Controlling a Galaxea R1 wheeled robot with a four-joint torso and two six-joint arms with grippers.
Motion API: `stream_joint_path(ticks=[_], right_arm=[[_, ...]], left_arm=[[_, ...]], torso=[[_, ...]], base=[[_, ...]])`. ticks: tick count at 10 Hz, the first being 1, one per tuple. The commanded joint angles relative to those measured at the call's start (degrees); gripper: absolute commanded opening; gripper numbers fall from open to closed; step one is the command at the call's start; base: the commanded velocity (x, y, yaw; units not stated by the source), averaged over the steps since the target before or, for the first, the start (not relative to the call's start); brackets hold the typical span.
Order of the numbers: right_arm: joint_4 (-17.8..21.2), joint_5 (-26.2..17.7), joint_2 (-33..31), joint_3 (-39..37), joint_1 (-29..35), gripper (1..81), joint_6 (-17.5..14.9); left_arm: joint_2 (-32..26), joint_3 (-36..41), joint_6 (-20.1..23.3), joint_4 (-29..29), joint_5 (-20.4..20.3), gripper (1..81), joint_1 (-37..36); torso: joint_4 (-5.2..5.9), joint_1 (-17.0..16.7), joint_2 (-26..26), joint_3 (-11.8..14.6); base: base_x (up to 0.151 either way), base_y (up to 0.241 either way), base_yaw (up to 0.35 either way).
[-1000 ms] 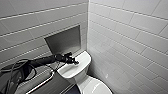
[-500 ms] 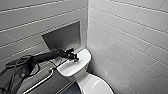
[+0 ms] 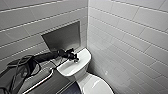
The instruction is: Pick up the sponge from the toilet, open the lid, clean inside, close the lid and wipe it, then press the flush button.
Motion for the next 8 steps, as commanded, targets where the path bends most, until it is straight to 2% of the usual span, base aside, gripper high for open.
stream_joint_path(ticks=[1, 3, 8], right_arm=[[0.69, -4.99, -0.68, 0.86, -0.41, 1.0, 0.01], [0.78, -5.07, -0.51, 0.86, -0.41, 1.0, 0.01], [0.69, -4.99, -0.42, 0.86, -0.41, 1.0, 0.01]], left_arm=[[-1.89, -4.08, 0.63, 3.72, -0.05, 1.0, -10.66], [-0.49, -7.51, 0.63, 6.00, -0.23, 1.0, -10.48], [3.03, -14.46, 0.71, 6.80, -0.40, 1.0, -9.69]], torso=[[0.00, 0.00, 0.00, 0.00], [0.00, 0.00, 0.00, 0.00], [0.00, 0.00, 0.00, 0.00]], base=[[0.000, 0.000, 0.000], [0.000, 0.000, 0.000], [0.000, 0.000, 0.000]])
